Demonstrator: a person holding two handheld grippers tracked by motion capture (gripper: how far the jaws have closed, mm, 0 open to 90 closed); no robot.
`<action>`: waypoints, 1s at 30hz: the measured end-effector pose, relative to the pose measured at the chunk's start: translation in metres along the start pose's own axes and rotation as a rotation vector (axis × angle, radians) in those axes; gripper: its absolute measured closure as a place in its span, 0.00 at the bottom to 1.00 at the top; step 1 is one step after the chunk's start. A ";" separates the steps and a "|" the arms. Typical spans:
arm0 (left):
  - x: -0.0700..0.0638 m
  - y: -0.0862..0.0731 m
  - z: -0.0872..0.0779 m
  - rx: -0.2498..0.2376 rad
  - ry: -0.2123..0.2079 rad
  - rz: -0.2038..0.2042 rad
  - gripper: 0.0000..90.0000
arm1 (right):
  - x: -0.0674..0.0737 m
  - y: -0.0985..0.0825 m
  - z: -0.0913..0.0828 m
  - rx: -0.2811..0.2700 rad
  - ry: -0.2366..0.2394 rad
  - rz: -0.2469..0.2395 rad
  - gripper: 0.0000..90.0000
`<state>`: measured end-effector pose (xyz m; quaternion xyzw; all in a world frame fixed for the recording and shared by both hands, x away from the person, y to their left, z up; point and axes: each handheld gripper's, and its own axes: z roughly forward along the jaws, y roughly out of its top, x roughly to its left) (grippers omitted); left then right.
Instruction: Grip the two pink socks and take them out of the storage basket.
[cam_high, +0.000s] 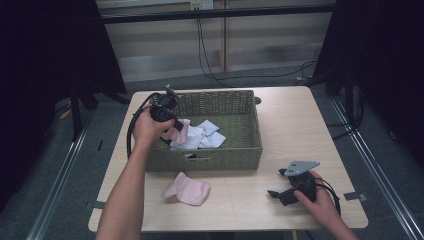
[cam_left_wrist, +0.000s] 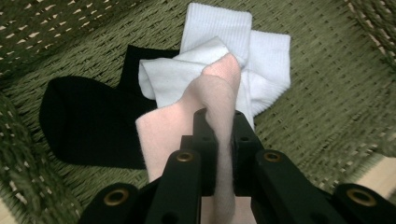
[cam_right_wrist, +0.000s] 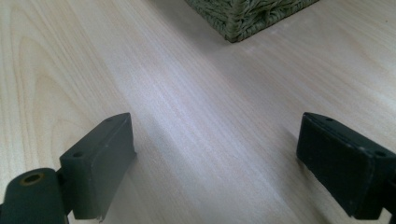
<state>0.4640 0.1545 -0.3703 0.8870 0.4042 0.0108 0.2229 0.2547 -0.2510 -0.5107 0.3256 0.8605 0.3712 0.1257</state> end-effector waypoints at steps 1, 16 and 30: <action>-0.001 0.000 -0.003 -0.006 -0.006 0.001 0.94 | 0.000 0.000 0.000 0.000 0.000 0.001 0.12; -0.027 0.007 -0.042 -0.035 -0.054 0.031 0.93 | 0.000 0.000 0.000 0.000 0.000 0.000 0.12; -0.040 0.002 -0.057 -0.064 -0.097 0.050 0.93 | 0.000 0.000 0.000 0.000 0.000 -0.001 0.12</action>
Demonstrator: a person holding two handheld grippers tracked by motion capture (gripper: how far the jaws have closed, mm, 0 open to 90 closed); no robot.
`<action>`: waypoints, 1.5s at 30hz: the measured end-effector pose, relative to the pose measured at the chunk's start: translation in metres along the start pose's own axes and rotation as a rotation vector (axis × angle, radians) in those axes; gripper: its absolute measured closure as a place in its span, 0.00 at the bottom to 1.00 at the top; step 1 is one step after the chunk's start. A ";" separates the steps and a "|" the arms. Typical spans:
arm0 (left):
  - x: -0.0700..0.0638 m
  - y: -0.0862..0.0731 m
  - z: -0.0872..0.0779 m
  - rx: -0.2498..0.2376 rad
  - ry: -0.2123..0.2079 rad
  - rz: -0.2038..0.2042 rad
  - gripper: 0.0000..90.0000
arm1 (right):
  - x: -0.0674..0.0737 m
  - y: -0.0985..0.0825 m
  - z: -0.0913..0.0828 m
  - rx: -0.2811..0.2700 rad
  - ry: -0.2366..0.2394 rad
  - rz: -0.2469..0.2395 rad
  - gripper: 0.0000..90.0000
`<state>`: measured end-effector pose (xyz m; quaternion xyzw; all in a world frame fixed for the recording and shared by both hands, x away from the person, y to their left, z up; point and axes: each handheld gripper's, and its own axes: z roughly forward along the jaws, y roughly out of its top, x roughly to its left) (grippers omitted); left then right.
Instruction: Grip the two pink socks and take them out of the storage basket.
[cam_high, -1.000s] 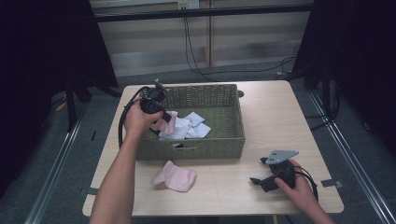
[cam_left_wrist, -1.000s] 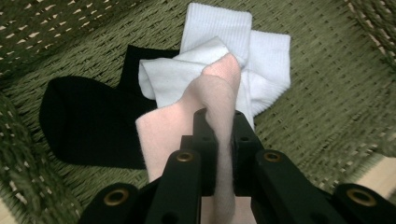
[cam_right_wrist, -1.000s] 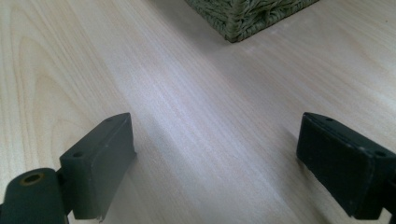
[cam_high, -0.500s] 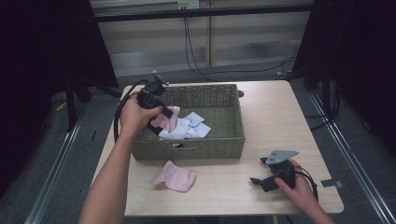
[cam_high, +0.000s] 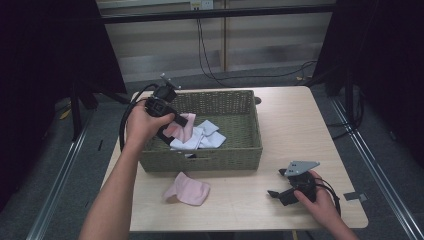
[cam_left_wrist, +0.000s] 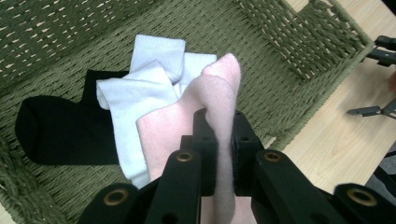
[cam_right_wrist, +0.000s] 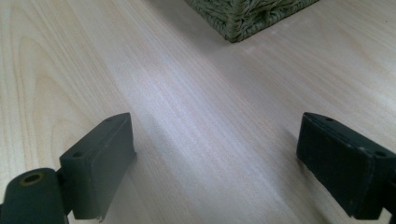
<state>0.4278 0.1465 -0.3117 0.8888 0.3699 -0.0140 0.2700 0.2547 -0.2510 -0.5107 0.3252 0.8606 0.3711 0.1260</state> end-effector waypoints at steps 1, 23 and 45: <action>-0.001 -0.001 0.000 0.001 -0.003 0.000 0.93 | 0.000 0.000 0.000 0.000 0.000 0.000 0.12; -0.023 -0.012 -0.008 0.014 -0.033 0.040 0.93 | 0.000 0.000 0.000 0.002 0.001 -0.001 0.12; -0.046 -0.026 -0.003 0.003 -0.094 0.096 0.93 | 0.000 0.000 0.000 0.001 0.001 -0.003 0.12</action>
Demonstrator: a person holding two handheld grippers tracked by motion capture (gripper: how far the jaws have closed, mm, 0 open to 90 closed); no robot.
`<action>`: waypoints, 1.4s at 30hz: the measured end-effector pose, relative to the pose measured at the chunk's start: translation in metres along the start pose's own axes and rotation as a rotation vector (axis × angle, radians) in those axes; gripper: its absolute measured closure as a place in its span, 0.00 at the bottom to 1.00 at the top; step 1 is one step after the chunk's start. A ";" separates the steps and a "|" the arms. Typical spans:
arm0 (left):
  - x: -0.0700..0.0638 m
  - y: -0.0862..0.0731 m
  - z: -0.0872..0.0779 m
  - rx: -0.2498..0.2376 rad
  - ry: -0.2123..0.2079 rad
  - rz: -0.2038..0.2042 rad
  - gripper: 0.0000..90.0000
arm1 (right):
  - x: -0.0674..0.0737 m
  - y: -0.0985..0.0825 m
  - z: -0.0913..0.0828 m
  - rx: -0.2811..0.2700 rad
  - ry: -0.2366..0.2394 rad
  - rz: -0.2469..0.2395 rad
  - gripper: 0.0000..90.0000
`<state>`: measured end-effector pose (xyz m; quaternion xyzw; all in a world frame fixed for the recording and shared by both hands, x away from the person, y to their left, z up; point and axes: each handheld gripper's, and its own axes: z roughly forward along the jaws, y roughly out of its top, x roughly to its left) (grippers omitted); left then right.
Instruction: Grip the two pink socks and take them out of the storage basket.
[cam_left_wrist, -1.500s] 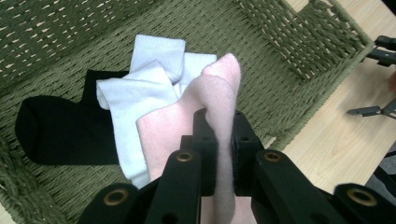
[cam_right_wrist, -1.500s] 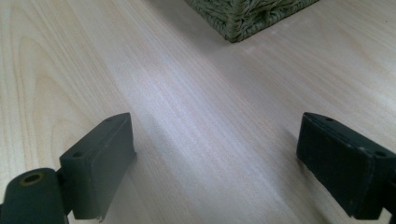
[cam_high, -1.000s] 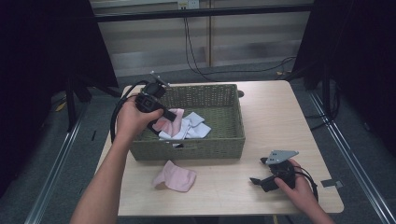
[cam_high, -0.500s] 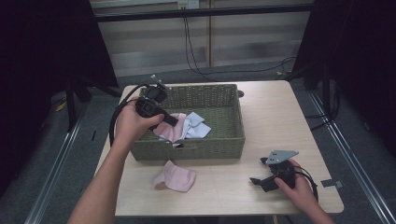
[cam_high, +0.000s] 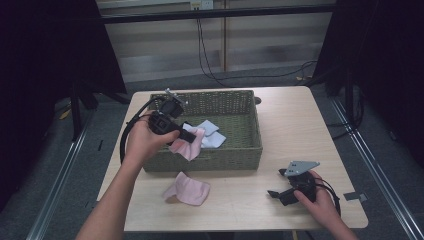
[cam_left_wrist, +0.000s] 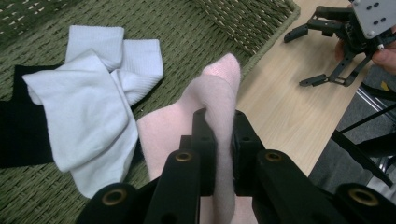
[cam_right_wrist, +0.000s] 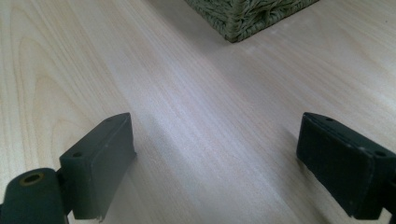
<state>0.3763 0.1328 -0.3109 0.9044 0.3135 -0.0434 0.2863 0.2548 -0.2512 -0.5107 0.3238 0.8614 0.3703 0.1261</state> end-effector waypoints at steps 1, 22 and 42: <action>-0.002 -0.002 0.001 0.000 -0.008 0.003 0.92 | 0.000 0.000 0.000 0.000 0.000 0.000 0.12; -0.018 -0.023 0.014 -0.014 -0.051 0.041 0.92 | 0.000 0.000 0.000 0.000 0.000 0.000 0.12; -0.022 -0.041 0.031 -0.032 -0.066 0.058 0.65 | 0.000 0.000 0.000 0.000 -0.001 0.000 0.12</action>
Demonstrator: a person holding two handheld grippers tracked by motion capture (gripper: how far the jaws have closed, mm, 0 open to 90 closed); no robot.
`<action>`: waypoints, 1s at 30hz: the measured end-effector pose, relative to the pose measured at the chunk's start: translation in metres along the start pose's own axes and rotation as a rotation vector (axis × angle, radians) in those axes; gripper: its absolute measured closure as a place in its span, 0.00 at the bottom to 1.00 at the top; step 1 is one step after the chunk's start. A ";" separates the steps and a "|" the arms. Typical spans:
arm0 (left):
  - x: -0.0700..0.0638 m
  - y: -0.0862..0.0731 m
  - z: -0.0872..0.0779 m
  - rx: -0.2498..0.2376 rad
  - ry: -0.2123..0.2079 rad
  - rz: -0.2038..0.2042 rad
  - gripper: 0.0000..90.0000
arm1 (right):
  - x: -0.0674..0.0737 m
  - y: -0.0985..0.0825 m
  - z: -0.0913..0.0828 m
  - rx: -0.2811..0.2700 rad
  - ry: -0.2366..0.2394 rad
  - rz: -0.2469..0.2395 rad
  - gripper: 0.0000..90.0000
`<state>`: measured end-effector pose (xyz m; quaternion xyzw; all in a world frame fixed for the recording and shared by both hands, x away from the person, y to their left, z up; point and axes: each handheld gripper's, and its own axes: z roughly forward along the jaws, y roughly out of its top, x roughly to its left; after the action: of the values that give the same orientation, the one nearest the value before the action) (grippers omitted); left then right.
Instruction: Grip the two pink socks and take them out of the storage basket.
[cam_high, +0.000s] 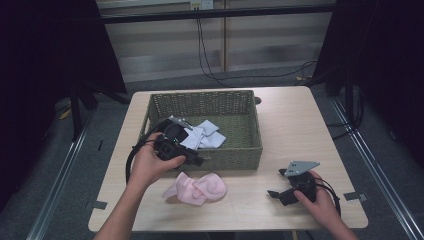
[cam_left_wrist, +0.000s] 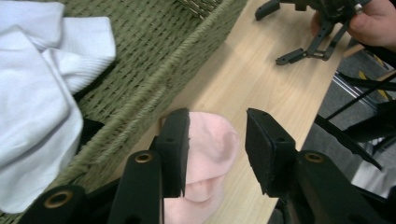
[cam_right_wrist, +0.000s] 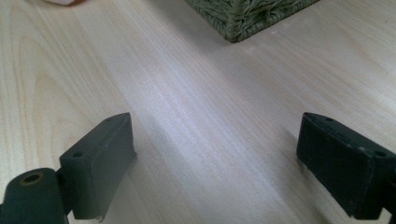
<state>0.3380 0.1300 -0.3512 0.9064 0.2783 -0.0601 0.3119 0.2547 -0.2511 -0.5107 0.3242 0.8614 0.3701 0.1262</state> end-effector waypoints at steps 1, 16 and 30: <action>0.001 -0.001 -0.001 -0.002 0.004 0.001 0.65 | 0.000 0.000 0.000 0.000 0.000 0.000 0.12; 0.012 -0.032 0.003 -0.002 0.079 0.011 0.49 | 0.000 0.000 0.000 -0.001 0.000 -0.001 0.12; 0.024 -0.064 0.004 -0.038 0.117 -0.010 0.44 | 0.000 0.000 0.000 0.000 0.000 0.000 0.12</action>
<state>0.3236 0.1803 -0.3954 0.9009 0.3019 -0.0033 0.3118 0.2547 -0.2511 -0.5106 0.3243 0.8613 0.3702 0.1261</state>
